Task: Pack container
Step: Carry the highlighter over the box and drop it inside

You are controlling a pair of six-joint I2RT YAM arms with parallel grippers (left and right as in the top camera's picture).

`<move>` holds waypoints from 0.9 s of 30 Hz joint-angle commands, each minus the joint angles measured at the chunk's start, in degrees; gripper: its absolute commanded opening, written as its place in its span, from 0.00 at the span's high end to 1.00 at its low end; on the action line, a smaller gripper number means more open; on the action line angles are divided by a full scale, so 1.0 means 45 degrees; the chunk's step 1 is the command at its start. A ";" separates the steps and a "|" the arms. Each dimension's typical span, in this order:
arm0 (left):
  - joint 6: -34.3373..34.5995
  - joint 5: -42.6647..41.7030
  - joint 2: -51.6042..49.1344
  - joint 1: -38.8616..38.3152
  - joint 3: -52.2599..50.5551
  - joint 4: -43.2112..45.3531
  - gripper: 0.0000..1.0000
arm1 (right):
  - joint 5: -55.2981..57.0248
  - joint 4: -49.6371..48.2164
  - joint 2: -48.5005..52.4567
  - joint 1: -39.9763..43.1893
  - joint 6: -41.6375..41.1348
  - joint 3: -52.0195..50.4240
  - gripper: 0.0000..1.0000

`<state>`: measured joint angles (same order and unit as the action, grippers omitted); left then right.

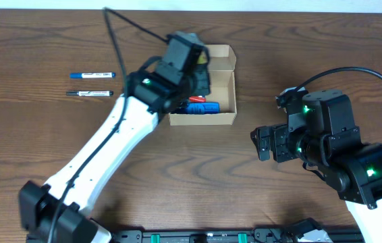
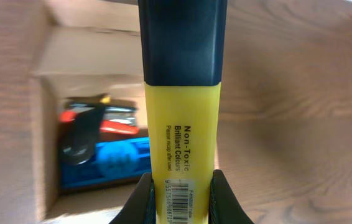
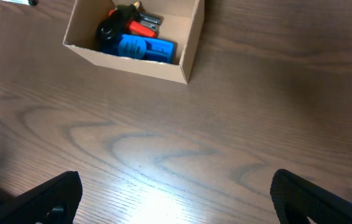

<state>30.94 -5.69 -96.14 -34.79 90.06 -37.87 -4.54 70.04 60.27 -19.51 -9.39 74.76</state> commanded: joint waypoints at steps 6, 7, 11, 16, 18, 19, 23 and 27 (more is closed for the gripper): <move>-0.1229 0.0253 -0.2875 -0.0607 0.2492 -0.1195 0.95 | 0.0000 0.0010 0.0000 0.0078 0.0155 -0.0024 0.01; -0.1316 0.0248 -0.3123 -0.0607 0.2652 -0.1253 0.94 | 0.0000 0.0010 0.0000 0.0078 0.0155 -0.0024 0.01; -0.1248 -0.0525 -0.3920 -0.0622 0.2788 -0.1132 0.94 | 0.0000 0.0010 0.0000 0.0078 0.0155 -0.0024 0.01; -0.0816 -0.0865 -0.4522 -0.0622 0.2788 -0.0923 0.94 | 0.0000 0.0015 0.0000 0.0078 0.0155 -0.0024 0.01; -0.0806 -0.1166 -0.4648 -0.0622 0.2788 -0.0826 0.94 | 0.0000 0.0010 0.0000 0.0078 0.0155 -0.0024 0.01; -0.0797 -0.1311 -0.4716 -0.0622 0.2788 -0.0797 0.94 | 0.0000 0.0010 0.0000 0.0078 0.0155 -0.0024 0.01; -0.0670 -0.1316 -0.4804 -0.0617 0.2788 -0.0738 0.86 | 0.0000 0.0015 0.0005 0.0078 0.0155 -0.0024 0.01; -0.0670 -0.1331 -0.4799 -0.0617 0.2788 -0.0661 0.74 | 0.0000 0.0010 0.0010 0.0078 0.0155 -0.0024 0.01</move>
<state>27.33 -10.90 -117.23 -37.63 101.21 -40.97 -4.54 70.04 60.27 -19.51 -9.39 74.76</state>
